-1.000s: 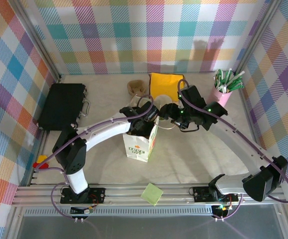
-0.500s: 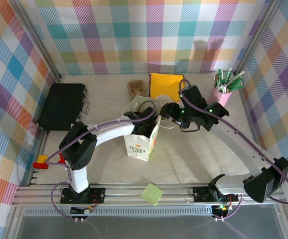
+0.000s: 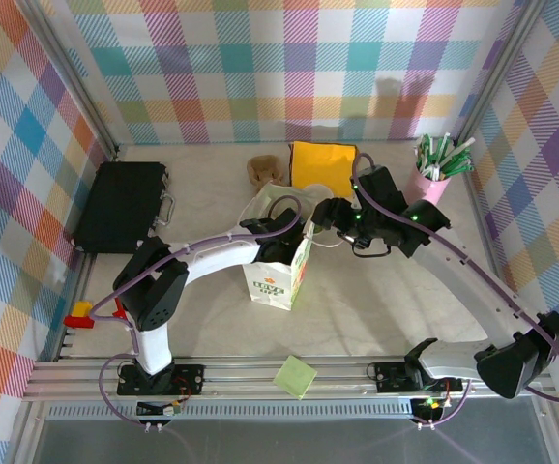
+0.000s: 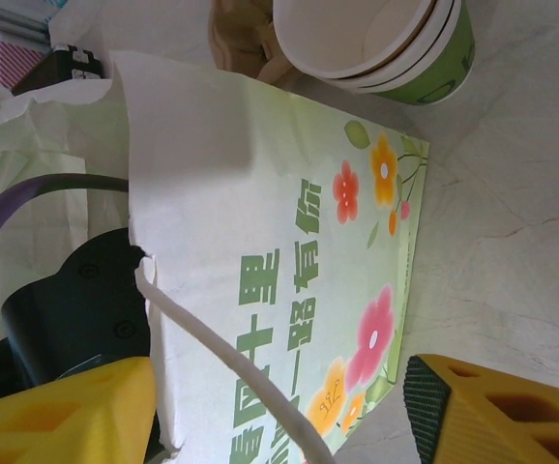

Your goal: Pack the takeout coffee

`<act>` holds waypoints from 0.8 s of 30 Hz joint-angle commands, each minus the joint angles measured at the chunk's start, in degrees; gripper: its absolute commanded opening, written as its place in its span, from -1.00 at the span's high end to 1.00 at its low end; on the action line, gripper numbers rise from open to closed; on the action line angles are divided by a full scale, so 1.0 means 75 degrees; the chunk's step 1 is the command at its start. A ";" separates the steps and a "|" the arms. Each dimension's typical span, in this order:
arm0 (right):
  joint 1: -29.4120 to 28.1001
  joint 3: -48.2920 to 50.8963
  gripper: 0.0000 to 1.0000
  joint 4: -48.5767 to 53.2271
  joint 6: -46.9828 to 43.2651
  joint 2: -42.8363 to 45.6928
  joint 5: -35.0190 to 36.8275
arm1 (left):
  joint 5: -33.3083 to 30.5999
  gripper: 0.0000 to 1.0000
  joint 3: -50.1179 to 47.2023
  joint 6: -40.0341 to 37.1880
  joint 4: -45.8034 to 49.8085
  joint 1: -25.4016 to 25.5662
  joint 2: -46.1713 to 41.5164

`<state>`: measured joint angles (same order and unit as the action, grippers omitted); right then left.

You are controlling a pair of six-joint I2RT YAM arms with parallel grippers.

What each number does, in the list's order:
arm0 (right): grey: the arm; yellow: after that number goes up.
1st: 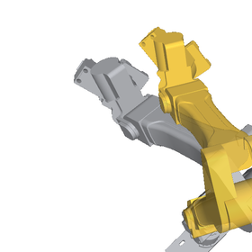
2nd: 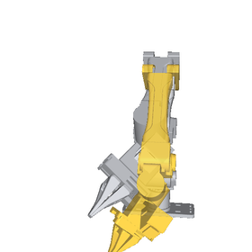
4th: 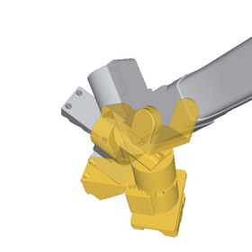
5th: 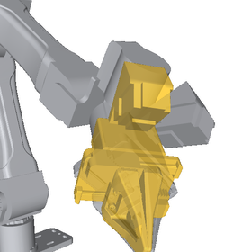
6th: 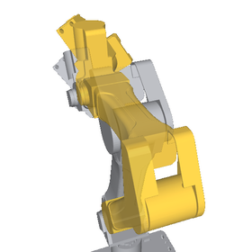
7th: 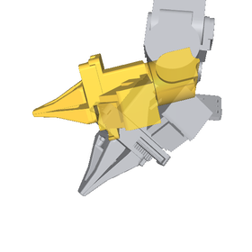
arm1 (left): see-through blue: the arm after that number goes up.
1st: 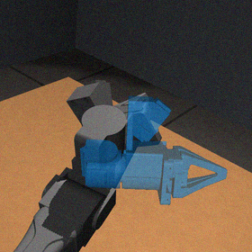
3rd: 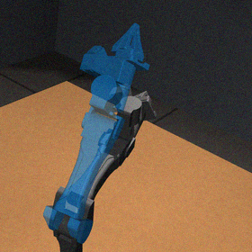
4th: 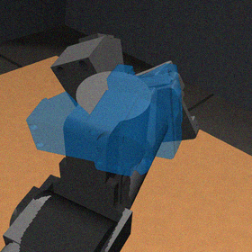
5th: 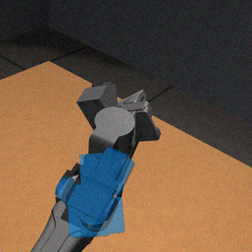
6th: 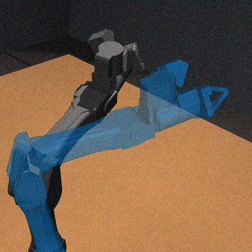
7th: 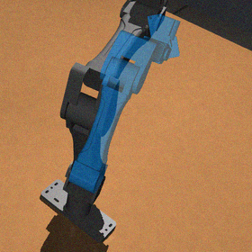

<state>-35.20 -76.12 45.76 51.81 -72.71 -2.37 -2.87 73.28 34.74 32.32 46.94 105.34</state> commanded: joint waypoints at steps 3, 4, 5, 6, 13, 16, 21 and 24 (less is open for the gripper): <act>0.0041 -0.0534 -0.43 -0.0147 -0.0112 -0.0352 0.0140 | 0.0201 1.00 -0.0065 -0.0077 0.0732 0.0055 -0.0119; 0.0050 -0.0598 -0.43 -0.0154 -0.0129 -0.0408 0.0161 | 0.0204 1.00 -0.0012 -0.0088 0.0781 0.0076 -0.0183; 0.0062 -0.0652 -0.44 -0.0148 -0.0153 -0.0469 0.0176 | 0.0194 1.00 0.0035 -0.0097 0.0828 0.0085 -0.0250; 0.0075 -0.0701 -0.44 -0.0128 -0.0168 -0.0525 0.0164 | 0.0185 1.00 0.0067 -0.0112 0.0856 0.0095 -0.0285; 0.0167 -0.0820 -0.43 -0.0043 -0.0173 -0.0872 0.0258 | 0.0169 1.00 0.0211 -0.0144 0.1023 0.0146 -0.0482; 0.0182 -0.0822 -0.34 -0.0089 -0.0155 -0.0989 0.0165 | 0.0184 1.00 0.0241 -0.0156 0.1057 0.0144 -0.0500; 0.0173 -0.0765 -0.12 -0.0062 -0.0145 -0.1134 -0.0067 | 0.0219 1.00 0.0396 -0.0167 0.1203 0.0152 -0.0544; 0.0178 -0.0632 0.02 -0.0018 -0.0159 -0.1073 -0.0008 | 0.0206 1.00 0.0567 -0.0174 0.1358 0.0158 -0.0666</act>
<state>-34.09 -80.47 45.01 51.40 -80.95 -2.17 -1.96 74.94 34.46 39.77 47.59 103.07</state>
